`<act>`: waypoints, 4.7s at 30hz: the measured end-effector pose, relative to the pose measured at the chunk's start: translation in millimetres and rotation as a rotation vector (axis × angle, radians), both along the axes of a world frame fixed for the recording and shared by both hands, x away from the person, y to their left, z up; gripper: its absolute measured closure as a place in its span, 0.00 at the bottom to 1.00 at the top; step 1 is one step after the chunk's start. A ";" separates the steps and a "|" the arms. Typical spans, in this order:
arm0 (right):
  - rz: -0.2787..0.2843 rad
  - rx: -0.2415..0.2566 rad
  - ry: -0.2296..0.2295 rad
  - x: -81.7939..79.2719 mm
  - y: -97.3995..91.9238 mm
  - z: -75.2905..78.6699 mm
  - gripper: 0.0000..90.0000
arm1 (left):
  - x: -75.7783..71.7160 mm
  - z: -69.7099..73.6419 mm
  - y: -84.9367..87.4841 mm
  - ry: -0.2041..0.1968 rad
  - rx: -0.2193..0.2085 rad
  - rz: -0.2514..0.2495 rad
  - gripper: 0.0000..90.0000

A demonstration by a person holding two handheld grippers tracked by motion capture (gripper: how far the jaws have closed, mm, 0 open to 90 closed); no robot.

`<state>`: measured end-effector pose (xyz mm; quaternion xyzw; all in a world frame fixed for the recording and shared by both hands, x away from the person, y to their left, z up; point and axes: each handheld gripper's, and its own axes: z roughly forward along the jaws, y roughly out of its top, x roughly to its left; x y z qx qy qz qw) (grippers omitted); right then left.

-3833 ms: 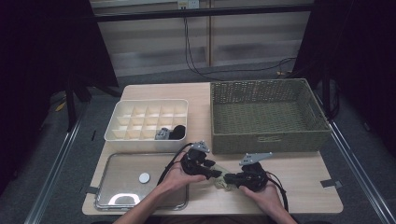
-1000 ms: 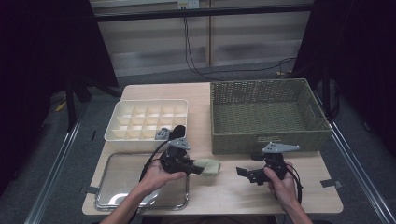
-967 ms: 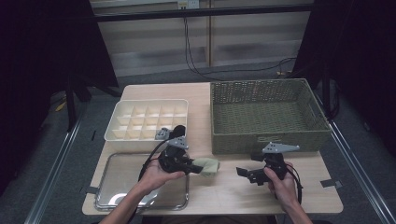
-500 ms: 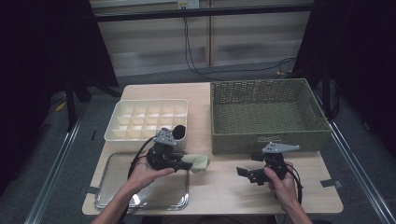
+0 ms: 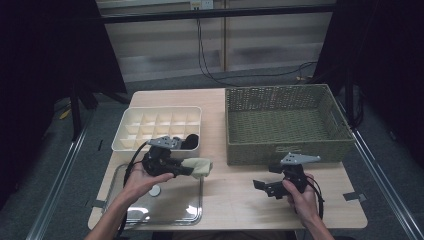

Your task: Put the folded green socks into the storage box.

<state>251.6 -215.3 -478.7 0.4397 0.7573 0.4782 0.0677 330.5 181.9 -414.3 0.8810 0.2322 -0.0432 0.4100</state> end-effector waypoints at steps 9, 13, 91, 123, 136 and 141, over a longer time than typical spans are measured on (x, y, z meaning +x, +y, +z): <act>0.006 -0.003 0.001 0.1 1.3 -0.1 0.09 | 2.7 12.1 13.7 -0.030 0.028 0.012 0.77; 0.007 -0.003 0.004 1.7 1.8 -0.6 0.09 | 6.5 19.3 23.5 -0.038 0.033 0.035 0.77; 0.035 -0.015 0.027 6.5 10.6 -3.6 0.08 | 107.2 7.2 65.6 0.069 0.543 0.219 0.77; 0.057 -0.032 0.044 7.7 14.7 -6.1 0.08 | 121.2 -11.5 36.0 0.082 0.537 0.216 0.78; 0.065 -0.033 0.045 7.0 16.5 -6.8 0.08 | 128.1 -26.8 29.5 0.111 0.586 0.204 0.79; 0.065 -0.034 0.043 7.0 15.9 -6.7 0.08 | 127.0 -28.3 27.1 0.112 0.615 0.195 0.80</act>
